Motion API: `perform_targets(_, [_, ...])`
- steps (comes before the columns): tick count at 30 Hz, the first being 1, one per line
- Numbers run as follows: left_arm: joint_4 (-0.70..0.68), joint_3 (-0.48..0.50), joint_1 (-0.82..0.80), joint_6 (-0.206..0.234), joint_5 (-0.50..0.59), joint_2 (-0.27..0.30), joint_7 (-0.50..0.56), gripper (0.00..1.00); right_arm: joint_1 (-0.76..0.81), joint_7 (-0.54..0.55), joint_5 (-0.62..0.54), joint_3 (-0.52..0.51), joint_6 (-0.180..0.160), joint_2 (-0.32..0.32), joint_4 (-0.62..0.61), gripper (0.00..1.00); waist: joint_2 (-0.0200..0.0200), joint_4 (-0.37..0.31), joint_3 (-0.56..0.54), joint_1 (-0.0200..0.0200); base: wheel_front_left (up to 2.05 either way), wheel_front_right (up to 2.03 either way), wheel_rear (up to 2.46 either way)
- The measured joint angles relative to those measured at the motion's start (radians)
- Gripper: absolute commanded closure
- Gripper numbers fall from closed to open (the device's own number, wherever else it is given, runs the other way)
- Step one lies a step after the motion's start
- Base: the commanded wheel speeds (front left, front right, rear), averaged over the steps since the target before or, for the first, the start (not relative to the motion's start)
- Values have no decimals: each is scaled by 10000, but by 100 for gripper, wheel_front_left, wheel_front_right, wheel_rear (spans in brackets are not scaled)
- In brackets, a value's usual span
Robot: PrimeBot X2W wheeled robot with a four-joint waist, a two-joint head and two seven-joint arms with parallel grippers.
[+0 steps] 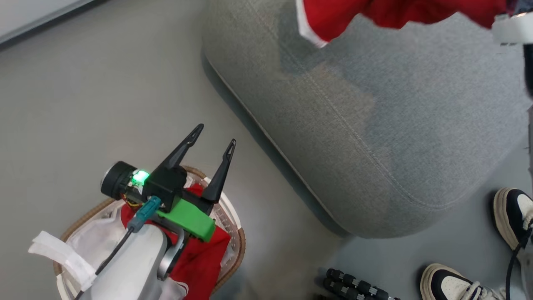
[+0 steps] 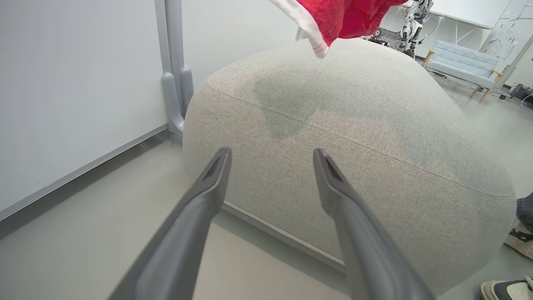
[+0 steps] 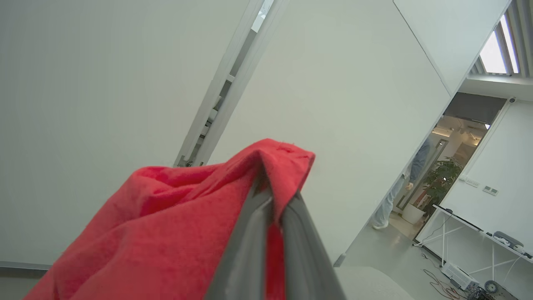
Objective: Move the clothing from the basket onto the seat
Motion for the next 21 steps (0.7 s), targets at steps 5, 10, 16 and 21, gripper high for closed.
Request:
perform_targets(5, [-134, -161, -374, 0, -10, 272, 0, 0, -1121, 0, -564, -740, 0, -497, 953, 100, 0, 376, 822, 1, 0, 0, 0])
perform_targets(10, [-192, -201, -644, 0, -75, 447, 0, 0, -1628, 0, -986, -1480, 2, -658, 2002, 100, 0, 948, 1497, 1, 0, 0, 0])
perform_targets(16, [-188, -186, -825, 0, -88, 447, 0, 0, -1318, 0, -1384, -2211, 2, -274, 2905, 100, 0, 1610, 2108, 1, 0, 0, 0])
perform_targets(21, [23, -288, -829, 0, -115, 341, 0, 0, -304, 0, -1664, -3001, 2, 92, 3419, 100, 0, 2101, 2340, 1, 0, 0, 0])
